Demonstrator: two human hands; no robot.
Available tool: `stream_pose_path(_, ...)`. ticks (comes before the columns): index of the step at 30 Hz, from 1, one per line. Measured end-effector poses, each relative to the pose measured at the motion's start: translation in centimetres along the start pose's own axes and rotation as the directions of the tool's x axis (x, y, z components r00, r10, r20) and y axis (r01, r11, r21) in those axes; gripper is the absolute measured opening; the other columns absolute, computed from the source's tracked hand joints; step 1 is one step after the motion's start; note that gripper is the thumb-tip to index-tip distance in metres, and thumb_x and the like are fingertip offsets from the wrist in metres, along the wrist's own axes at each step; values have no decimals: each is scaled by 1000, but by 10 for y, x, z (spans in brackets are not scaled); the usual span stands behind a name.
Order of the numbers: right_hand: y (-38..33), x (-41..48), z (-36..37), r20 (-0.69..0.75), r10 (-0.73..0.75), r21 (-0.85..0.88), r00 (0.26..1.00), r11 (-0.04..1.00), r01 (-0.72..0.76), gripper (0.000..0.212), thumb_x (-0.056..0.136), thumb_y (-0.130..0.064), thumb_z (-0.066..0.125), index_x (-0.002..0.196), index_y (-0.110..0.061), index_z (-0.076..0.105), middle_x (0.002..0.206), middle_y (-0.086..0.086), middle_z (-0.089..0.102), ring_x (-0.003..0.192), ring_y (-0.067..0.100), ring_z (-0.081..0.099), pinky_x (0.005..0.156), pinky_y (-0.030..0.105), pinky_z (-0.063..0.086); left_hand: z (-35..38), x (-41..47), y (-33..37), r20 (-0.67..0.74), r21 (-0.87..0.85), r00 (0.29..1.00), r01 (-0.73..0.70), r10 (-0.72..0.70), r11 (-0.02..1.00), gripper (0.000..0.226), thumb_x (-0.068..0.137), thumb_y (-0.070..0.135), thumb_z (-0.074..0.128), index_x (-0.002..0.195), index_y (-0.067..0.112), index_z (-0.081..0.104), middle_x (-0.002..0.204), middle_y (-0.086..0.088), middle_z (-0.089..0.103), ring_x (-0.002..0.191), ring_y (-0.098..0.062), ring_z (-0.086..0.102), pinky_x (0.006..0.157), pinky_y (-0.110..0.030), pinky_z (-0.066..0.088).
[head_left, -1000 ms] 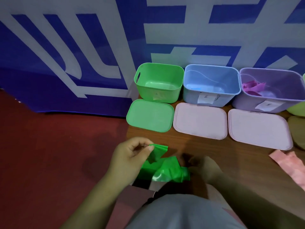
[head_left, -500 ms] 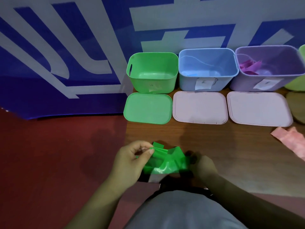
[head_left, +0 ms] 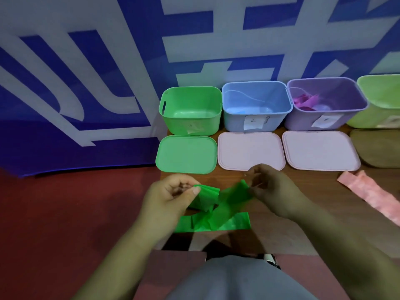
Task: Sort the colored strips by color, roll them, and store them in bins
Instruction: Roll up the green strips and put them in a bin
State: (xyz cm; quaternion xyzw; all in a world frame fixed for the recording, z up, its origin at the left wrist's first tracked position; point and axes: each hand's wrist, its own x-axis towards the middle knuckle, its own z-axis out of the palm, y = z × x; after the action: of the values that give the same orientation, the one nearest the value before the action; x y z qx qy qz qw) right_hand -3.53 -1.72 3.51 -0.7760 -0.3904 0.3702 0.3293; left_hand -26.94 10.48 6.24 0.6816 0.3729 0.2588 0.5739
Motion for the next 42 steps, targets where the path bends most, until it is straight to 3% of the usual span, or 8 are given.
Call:
stream_pose_path(4, -40, -2, -31, -25, -199, -34, 980, 980, 198, 33, 84, -2, 69, 102, -29, 60, 81, -9, 72, 73, 11, 65, 70, 24, 53, 5, 4, 27, 7, -50, 999, -51, 51, 997, 10, 79, 8, 72, 82, 18, 73, 76, 2, 72, 72, -6, 64, 69, -16, 49)
stream_pose_path(12, -90, -13, -72, -95, -307, -81, 947, 951, 300, 28, 82, -8, 72, 97, -32, 65, 80, -13, 72, 69, 5, 66, 75, 22, 53, 28, 6, 77, -6, 18, 981, -194, 194, 981, 18, 82, -4, 74, 82, 14, 74, 79, 2, 74, 74, -6, 67, 71, -15, 52)
stream_pose_path(17, -108, -26, -93, -85, -352, 103, 932, 927, 360, 25, 82, -2, 73, 94, -24, 67, 80, 2, 73, 69, 15, 65, 82, 34, 55, 45, 6, 92, -1, -2, 965, -261, 261, 965, 12, 78, 15, 74, 86, 24, 75, 82, 7, 74, 80, -10, 68, 76, -19, 51)
stream_pose_path(26, -114, -34, -103, 39, -323, 441, 946, 854, 274, 24, 79, 2, 75, 96, -13, 67, 82, 8, 75, 77, 14, 68, 79, 25, 54, 69, 2, 105, -100, -41, 947, -311, 306, 950, 12, 76, 13, 75, 84, 22, 77, 83, 1, 76, 80, -16, 71, 76, -25, 55)
stream_pose_path(30, -113, -37, -101, 102, -299, 550, 949, 812, 196, 25, 69, -8, 79, 90, -18, 70, 81, 8, 74, 78, 19, 67, 84, 35, 54, 75, -1, 108, -193, -89, 931, -330, 309, 940, 19, 74, 7, 78, 85, 22, 75, 82, 1, 75, 78, -16, 71, 75, -24, 56)
stream_pose_path(32, -113, -38, -100, 126, -297, 579, 947, 797, 173, 26, 63, -14, 78, 88, -19, 70, 81, 9, 73, 78, 21, 67, 87, 39, 53, 77, -2, 110, -219, -125, 931, -323, 291, 938, 25, 75, -2, 79, 84, 20, 74, 79, 2, 74, 75, -10, 69, 73, -19, 54)
stream_pose_path(37, -113, -37, -97, 153, -313, 600, 937, 783, 164, 32, 64, -11, 76, 94, -10, 67, 80, 10, 71, 77, 19, 67, 81, 30, 57, 78, -6, 112, -225, -127, 938, -295, 262, 947, 33, 77, 0, 77, 97, 25, 71, 74, 7, 70, 71, -6, 65, 73, -18, 52)
stream_pose_path(42, -110, -34, -93, 165, -322, 623, 932, 767, 154, 27, 64, -10, 77, 89, -14, 70, 80, 12, 71, 78, 21, 67, 83, 33, 56, 75, -5, 109, -238, -90, 937, -285, 257, 954, 34, 78, 5, 77, 99, 32, 77, 82, -4, 71, 77, -13, 65, 76, -23, 54)
